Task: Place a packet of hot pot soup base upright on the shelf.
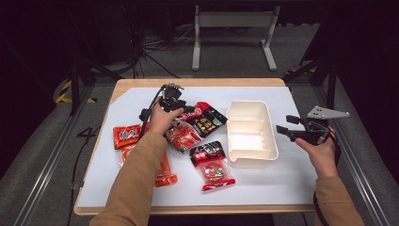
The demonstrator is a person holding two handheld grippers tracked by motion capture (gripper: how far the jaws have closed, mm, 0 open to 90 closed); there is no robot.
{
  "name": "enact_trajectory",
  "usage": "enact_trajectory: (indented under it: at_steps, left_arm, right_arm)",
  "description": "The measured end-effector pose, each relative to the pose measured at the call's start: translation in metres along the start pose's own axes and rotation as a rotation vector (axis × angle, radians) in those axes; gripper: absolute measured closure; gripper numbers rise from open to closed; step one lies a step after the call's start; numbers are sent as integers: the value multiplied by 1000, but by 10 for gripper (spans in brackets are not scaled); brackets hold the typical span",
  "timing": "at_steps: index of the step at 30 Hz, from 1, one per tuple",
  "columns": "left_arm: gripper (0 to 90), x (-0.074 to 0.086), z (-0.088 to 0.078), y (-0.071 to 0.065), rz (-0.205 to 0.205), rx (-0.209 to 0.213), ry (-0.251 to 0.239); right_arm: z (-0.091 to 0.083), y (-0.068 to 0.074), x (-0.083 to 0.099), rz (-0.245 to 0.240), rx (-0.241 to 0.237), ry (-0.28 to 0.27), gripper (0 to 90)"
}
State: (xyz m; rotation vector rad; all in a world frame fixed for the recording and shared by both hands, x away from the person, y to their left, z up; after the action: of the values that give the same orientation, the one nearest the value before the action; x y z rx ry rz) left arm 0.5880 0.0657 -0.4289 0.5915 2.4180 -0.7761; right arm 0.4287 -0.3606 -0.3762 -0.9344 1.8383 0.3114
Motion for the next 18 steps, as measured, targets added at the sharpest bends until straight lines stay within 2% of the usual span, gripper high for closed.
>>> enact_trajectory:
  at_steps: [4,7,12,15,18]
  left_arm:
    - [438,1,2,1,-18,4,16]
    - [468,3,5,3,-41,23,55]
    - [482,7,10,7,-62,16,98]
    - [475,9,12,6,-66,20,105]
    - [484,10,15,3,-52,18,127]
  right_arm:
    - [1,0,0,0,-2,3,332]
    - [1,1,0,2,-1,2,330]
    - [1,1,1,2,-1,7,327]
    - [2,1,1,1,-2,9,325]
    - [2,1,1,5,0,10,325]
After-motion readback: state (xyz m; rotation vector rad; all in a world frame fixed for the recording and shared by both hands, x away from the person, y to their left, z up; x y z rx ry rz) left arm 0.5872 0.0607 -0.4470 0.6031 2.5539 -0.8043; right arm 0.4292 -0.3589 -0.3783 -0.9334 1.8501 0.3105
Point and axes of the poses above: each handheld gripper's, and its own axes: z roughly forward along the jaws, x roughly out of its underside, y roughly to its left, the point moved 3 cm from there along z, roughly forward along the jaws, and after that the axes turned 15 degrees about -z, right-handed, at the moved point
